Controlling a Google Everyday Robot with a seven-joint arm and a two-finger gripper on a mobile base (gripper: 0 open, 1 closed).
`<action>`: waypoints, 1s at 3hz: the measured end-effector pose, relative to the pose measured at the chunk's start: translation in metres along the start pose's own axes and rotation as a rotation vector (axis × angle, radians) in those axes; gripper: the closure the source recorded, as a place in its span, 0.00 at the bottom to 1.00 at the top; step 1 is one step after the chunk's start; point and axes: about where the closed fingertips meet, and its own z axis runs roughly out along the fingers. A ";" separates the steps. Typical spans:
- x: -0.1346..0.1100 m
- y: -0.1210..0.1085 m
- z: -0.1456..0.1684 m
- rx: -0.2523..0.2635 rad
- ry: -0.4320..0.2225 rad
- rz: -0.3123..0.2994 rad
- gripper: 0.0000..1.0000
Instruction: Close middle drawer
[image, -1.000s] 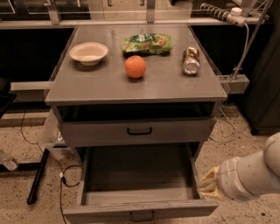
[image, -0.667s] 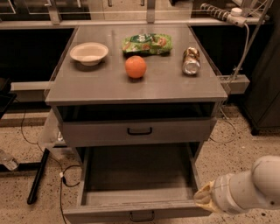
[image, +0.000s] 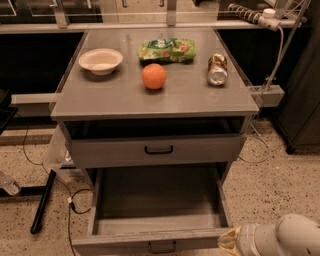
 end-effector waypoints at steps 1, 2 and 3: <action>0.024 0.000 0.041 -0.023 -0.020 0.011 1.00; 0.029 0.006 0.073 -0.064 -0.031 -0.006 1.00; 0.030 0.008 0.075 -0.070 -0.034 -0.003 0.82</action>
Offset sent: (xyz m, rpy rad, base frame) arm 0.0073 0.0247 -0.1114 0.0620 0.0606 0.0827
